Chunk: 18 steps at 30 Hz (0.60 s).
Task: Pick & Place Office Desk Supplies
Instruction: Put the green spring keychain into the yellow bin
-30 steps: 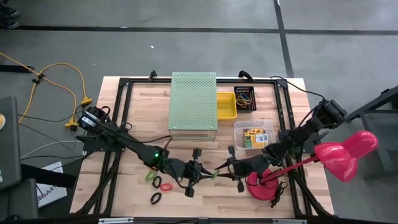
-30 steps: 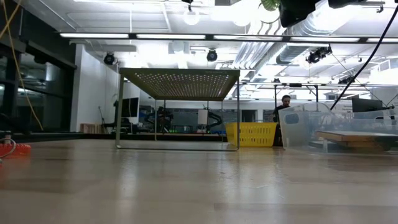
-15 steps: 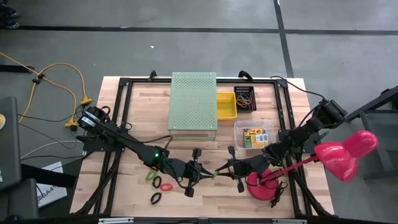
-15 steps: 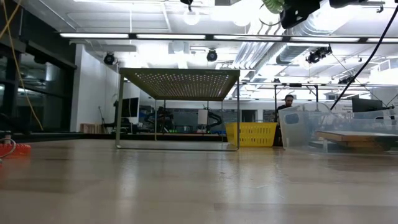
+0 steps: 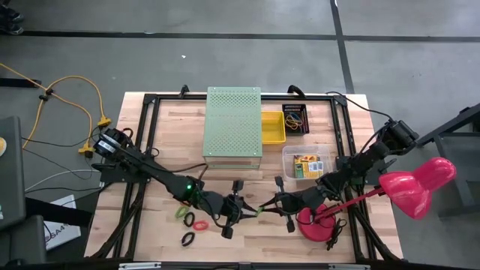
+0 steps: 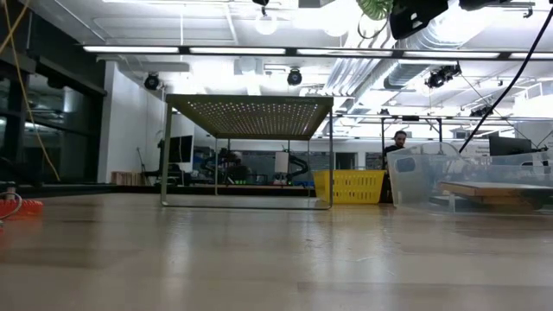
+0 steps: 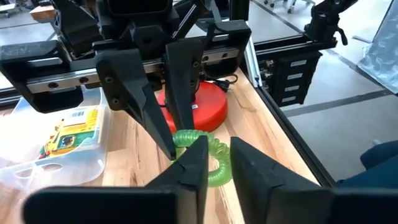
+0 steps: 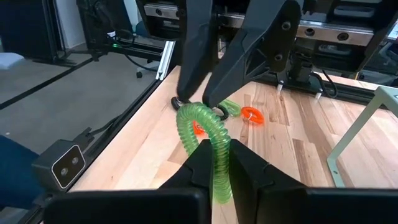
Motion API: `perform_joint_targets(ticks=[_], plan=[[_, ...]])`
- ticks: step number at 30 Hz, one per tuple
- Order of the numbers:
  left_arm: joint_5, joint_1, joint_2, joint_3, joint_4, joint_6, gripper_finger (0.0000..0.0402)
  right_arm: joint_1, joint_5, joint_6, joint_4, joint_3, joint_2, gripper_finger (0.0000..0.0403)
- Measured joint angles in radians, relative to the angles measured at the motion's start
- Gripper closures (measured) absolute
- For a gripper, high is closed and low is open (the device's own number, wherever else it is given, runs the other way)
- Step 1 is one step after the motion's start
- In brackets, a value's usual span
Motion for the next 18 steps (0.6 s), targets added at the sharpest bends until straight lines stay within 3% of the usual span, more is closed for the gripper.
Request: perform_joint_targets(ticks=[4, 9, 18], plan=[[0.000, 0.000, 0.000, 0.000, 0.000, 0.000, 0.0309, 0.000, 0.000, 0.000, -0.007, 0.000, 0.000, 0.0381], [0.000, -0.002, 0.000, 0.000, 0.001, 0.001, 0.0301, 0.000, 0.040, 0.047, -0.069, 0.000, 0.000, 0.0381], [-0.001, -0.003, 0.000, 0.000, 0.001, 0.012, 0.0300, 0.000, 0.298, 0.085, -0.107, 0.000, -0.018, 0.0380]])
